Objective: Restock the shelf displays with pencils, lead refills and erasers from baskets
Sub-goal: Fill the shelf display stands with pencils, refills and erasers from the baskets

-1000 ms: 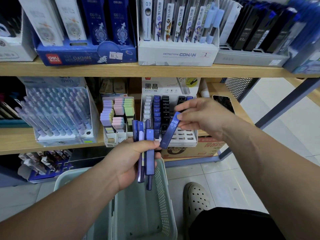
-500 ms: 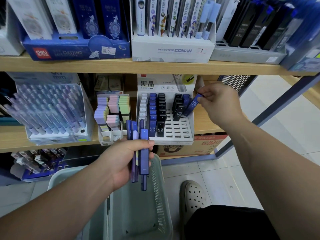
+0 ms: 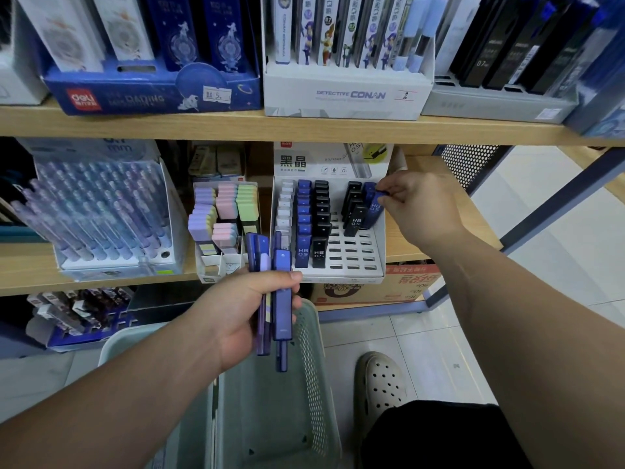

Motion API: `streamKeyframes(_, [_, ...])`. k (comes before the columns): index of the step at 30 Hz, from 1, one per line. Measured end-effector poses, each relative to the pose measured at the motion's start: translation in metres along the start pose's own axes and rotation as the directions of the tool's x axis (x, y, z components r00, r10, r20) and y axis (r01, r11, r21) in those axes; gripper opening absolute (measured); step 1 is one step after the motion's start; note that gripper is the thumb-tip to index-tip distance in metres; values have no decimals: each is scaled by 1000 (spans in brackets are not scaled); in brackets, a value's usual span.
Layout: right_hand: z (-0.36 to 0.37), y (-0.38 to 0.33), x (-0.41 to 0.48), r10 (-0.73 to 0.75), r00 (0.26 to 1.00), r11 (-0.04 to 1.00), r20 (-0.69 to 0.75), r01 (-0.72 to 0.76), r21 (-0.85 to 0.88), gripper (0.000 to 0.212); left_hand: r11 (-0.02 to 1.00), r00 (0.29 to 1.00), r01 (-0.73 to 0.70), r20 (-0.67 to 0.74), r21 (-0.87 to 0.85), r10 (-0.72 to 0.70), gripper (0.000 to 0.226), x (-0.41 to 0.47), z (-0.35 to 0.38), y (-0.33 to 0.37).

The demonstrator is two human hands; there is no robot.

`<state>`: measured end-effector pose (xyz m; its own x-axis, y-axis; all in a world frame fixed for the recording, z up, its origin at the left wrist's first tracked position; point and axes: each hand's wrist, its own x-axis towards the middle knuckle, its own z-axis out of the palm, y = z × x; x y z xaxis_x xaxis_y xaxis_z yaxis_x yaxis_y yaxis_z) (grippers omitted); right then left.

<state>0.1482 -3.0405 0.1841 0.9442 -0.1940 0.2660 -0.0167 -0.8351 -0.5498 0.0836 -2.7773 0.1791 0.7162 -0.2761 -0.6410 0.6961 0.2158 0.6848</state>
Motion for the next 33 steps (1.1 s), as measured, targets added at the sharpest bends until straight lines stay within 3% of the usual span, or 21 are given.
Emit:
streamKeyframes(9, [-1,-2,2,-11,999,1000,53,12,-24,24,1000,1000,4,5,-8,-4,27,-2,1,0])
streamKeyframes(19, [2,-9,-3,33,999,980,30,-26,-198,23,999,1000,17,17,34,-18,12,-5,-1,2])
streamKeyframes(22, [-3,-46,-6,113,993,994,-47,-113,5,16,999,1000,6,11,49,-6,10,-7,1,3])
streamKeyframes(24, [-6,-81,-15,187,971,947,146,-218,235,30,998,1000,-17,10,56,17,11,-8,4,5])
streamKeyframes(27, [-3,-111,-35,164,844,933,511,-301,197,48,997,998,-62,7,43,61,14,-8,8,5])
streamKeyframes(30, [3,-119,-46,152,787,951,598,-281,128,52,993,994,-108,14,48,107,14,-10,10,4])
streamKeyframes(33, [4,-121,-50,157,756,918,636,-349,188,36,991,991,-128,30,38,127,13,-10,8,4])
